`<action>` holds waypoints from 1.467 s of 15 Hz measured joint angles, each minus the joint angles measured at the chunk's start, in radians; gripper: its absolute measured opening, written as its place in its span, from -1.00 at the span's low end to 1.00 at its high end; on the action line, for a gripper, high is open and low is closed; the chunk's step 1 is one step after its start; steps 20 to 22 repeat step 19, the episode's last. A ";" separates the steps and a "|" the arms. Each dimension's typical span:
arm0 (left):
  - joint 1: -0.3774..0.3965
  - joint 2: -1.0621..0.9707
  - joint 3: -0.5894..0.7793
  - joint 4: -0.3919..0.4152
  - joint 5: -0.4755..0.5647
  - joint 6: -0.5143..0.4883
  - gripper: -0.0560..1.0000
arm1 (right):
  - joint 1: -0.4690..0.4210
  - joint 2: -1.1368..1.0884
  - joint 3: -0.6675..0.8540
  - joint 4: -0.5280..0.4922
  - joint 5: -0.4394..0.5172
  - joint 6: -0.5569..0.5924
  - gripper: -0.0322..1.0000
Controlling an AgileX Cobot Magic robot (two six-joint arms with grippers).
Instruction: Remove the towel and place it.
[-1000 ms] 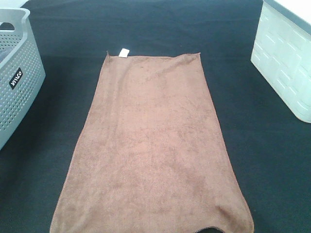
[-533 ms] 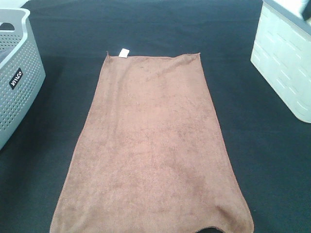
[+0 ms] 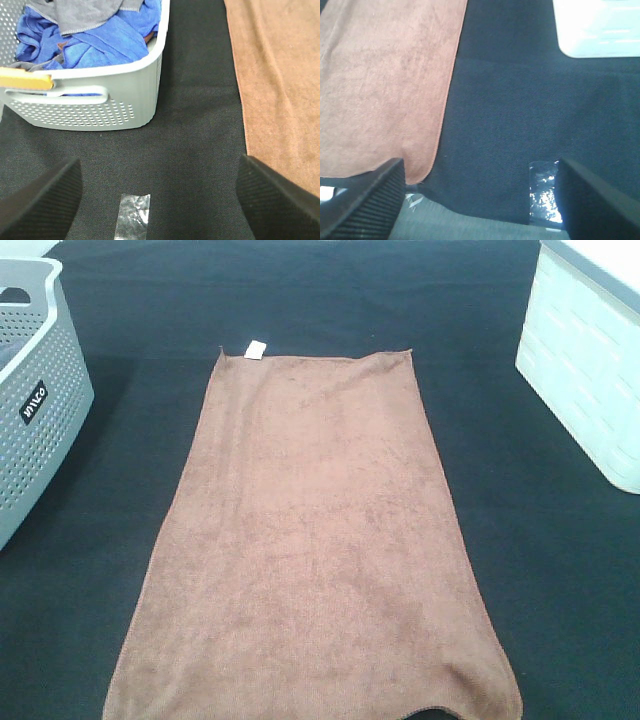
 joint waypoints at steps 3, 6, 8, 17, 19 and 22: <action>0.000 -0.299 0.106 0.008 0.066 0.019 0.60 | 0.000 -0.234 0.115 -0.002 -0.014 -0.031 0.51; 0.000 -0.419 0.151 0.008 0.161 0.055 0.60 | 0.000 -0.360 0.195 0.000 -0.017 -0.064 0.51; 0.000 -0.420 0.186 -0.013 0.139 0.109 0.60 | 0.000 -0.366 0.221 0.016 -0.086 -0.094 0.51; 0.000 -0.420 0.230 -0.034 0.007 0.101 0.60 | 0.000 -0.362 0.244 0.024 -0.131 -0.113 0.51; 0.000 -0.420 0.230 -0.035 0.007 0.101 0.60 | 0.000 -0.362 0.244 0.024 -0.131 -0.113 0.51; 0.000 -0.420 0.230 -0.035 0.007 0.101 0.60 | 0.000 -0.362 0.244 0.024 -0.131 -0.113 0.51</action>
